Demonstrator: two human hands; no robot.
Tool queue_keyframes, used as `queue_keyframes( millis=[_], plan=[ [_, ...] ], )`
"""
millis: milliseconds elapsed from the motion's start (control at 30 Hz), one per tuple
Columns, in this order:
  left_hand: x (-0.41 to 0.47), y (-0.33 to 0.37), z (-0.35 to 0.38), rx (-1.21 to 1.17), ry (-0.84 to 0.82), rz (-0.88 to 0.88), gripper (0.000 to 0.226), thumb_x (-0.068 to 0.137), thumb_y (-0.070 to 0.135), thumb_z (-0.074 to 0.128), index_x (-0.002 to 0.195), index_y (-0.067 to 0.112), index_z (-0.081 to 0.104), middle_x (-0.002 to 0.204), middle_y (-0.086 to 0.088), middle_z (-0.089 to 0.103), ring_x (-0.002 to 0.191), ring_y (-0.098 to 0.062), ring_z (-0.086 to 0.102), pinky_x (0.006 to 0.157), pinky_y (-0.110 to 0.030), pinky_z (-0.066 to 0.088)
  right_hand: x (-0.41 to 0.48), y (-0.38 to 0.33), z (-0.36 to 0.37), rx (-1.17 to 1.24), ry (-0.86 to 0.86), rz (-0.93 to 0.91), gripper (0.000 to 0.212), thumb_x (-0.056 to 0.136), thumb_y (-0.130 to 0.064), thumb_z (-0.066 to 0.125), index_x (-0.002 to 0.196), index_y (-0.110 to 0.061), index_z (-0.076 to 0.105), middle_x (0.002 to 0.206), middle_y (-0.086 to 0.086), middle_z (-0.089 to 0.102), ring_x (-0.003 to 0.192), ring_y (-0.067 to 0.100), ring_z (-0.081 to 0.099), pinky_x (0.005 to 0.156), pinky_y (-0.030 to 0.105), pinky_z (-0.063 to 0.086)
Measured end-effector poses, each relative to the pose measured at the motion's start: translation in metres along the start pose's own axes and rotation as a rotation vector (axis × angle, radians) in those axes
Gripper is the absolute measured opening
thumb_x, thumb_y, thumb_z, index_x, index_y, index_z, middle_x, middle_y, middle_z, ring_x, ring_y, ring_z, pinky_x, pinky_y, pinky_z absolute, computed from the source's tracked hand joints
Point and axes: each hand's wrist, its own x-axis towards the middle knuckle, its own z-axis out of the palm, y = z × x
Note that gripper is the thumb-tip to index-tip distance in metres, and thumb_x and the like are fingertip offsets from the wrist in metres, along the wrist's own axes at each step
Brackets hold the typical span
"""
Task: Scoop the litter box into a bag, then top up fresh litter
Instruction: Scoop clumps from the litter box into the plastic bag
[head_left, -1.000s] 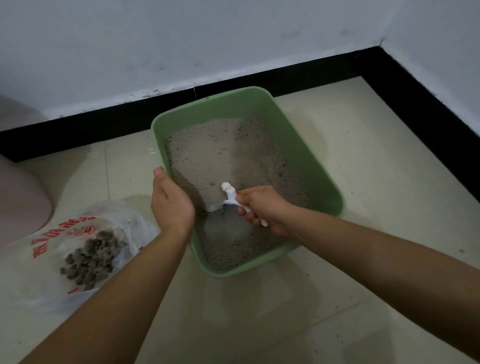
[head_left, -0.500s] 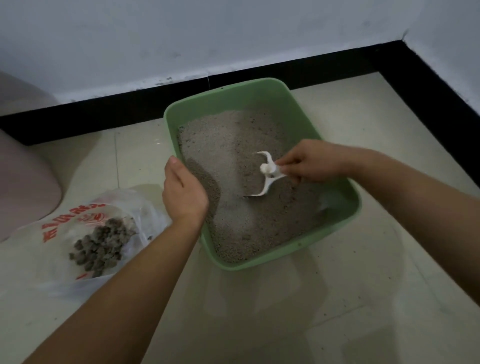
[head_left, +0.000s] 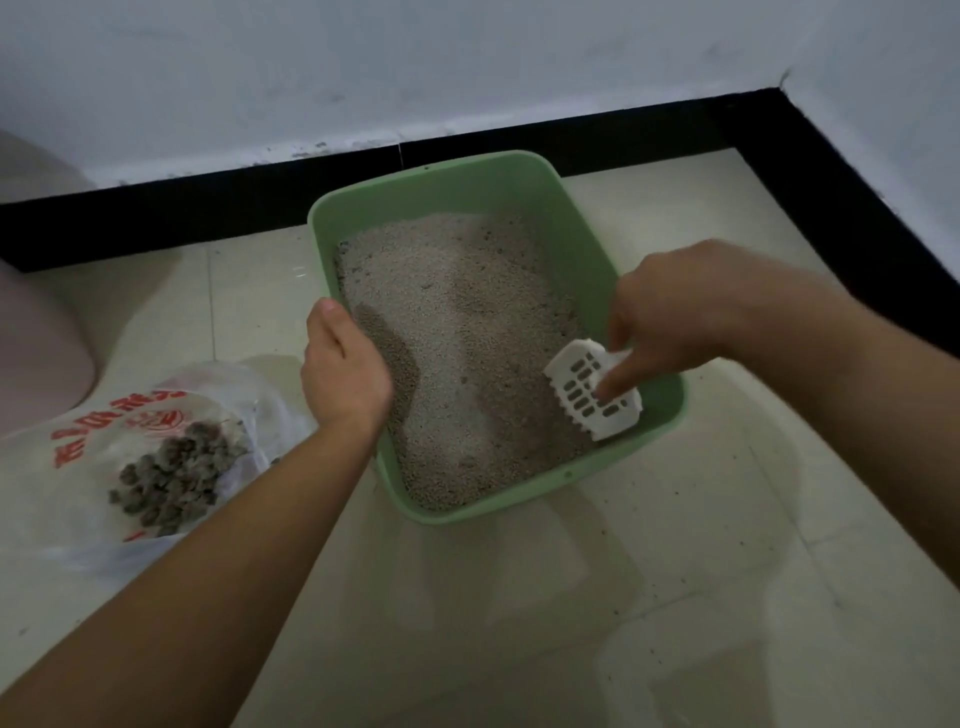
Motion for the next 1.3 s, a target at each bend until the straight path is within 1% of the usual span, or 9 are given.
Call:
queue_keyframes(
  millis=[367, 433, 533, 633, 900, 1000, 1100, 1200, 1300],
  plan=[
    [0.000, 0.001, -0.001, 0.020, 0.002, 0.025, 0.053, 0.103, 0.046, 0.017, 0.139, 0.020, 0.045, 0.135, -0.011, 0.055, 0.125, -0.032, 0.049, 0.104, -0.038, 0.036, 0.009, 0.011, 0.003, -0.303, 0.269, 0.129, 0.061, 0.082, -0.079, 0.045, 0.096, -0.025, 0.068, 0.064, -0.007, 0.056, 0.064, 0.011, 0.053, 0.076, 0.032, 0.033],
    [0.000, 0.001, 0.000, 0.021, 0.003, 0.023, 0.053, 0.103, 0.047, 0.017, 0.139, 0.020, 0.045, 0.134, -0.011, 0.056, 0.125, -0.032, 0.050, 0.104, -0.039, 0.036, 0.010, 0.007, -0.001, -0.359, 0.342, 0.090, 0.066, 0.077, -0.084, 0.046, 0.094, -0.024, 0.067, 0.064, -0.007, 0.054, 0.065, 0.012, 0.051, 0.076, 0.033, 0.029],
    [-0.001, 0.001, -0.001, 0.013, -0.002, 0.027, 0.052, 0.103, 0.046, 0.017, 0.136, 0.019, 0.047, 0.131, -0.010, 0.058, 0.121, -0.031, 0.052, 0.100, -0.036, 0.038, 0.005, -0.002, -0.002, -0.385, 0.447, -0.122, 0.046, 0.086, -0.071, 0.050, 0.094, -0.029, 0.069, 0.067, -0.010, 0.051, 0.067, 0.011, 0.046, 0.074, 0.031, 0.024],
    [-0.001, 0.001, -0.001, 0.005, -0.006, 0.035, 0.050, 0.104, 0.044, 0.018, 0.133, 0.018, 0.048, 0.128, -0.010, 0.059, 0.118, -0.030, 0.053, 0.096, -0.034, 0.038, -0.003, 0.004, -0.008, -0.373, 0.402, -0.182, 0.038, 0.087, -0.063, 0.045, 0.100, -0.038, 0.070, 0.069, -0.015, 0.049, 0.069, 0.009, 0.044, 0.074, 0.030, 0.022],
    [0.000, 0.000, -0.002, -0.003, -0.022, 0.026, 0.052, 0.103, 0.047, 0.017, 0.140, 0.021, 0.044, 0.136, -0.007, 0.055, 0.126, -0.029, 0.049, 0.104, -0.036, 0.036, 0.029, 0.030, 0.026, -0.388, 0.241, -0.181, 0.058, 0.079, -0.075, 0.028, 0.097, -0.039, 0.071, 0.071, -0.018, 0.058, 0.070, 0.005, 0.050, 0.074, 0.030, 0.021],
    [0.001, 0.000, -0.001, -0.023, -0.020, 0.015, 0.052, 0.103, 0.046, 0.018, 0.141, 0.021, 0.044, 0.136, -0.006, 0.055, 0.127, -0.028, 0.048, 0.105, -0.035, 0.036, 0.041, 0.040, 0.050, -0.249, 0.188, -0.179, 0.065, 0.080, -0.082, 0.020, 0.099, -0.043, 0.069, 0.070, -0.020, 0.057, 0.070, 0.003, 0.052, 0.077, 0.030, 0.028],
    [0.002, -0.001, 0.001, -0.041, -0.014, 0.012, 0.053, 0.103, 0.047, 0.019, 0.141, 0.020, 0.045, 0.138, -0.005, 0.054, 0.128, -0.027, 0.048, 0.108, -0.037, 0.036, 0.042, 0.032, 0.066, 0.059, 0.167, -0.245, 0.068, 0.074, -0.089, 0.004, 0.079, -0.050, 0.058, 0.067, -0.021, 0.058, 0.065, 0.000, 0.053, 0.085, 0.032, 0.038],
    [0.002, -0.001, 0.002, -0.066, -0.018, 0.006, 0.054, 0.102, 0.048, 0.019, 0.140, 0.021, 0.045, 0.138, -0.004, 0.054, 0.129, -0.026, 0.047, 0.109, -0.039, 0.036, 0.050, 0.005, 0.088, 0.323, 0.240, -0.310, 0.070, 0.076, -0.086, 0.016, 0.102, -0.051, 0.070, 0.062, -0.022, 0.059, 0.053, -0.001, 0.051, 0.064, 0.022, 0.037],
    [0.001, 0.000, 0.003, -0.089, -0.010, -0.005, 0.053, 0.103, 0.046, 0.020, 0.142, 0.021, 0.044, 0.142, -0.002, 0.051, 0.132, -0.024, 0.044, 0.111, -0.033, 0.031, 0.056, -0.030, 0.111, 0.533, 0.215, -0.347, 0.072, 0.075, -0.086, 0.025, 0.114, -0.045, 0.071, 0.067, -0.007, 0.065, 0.055, 0.013, 0.057, 0.053, 0.031, 0.045]
  ],
)
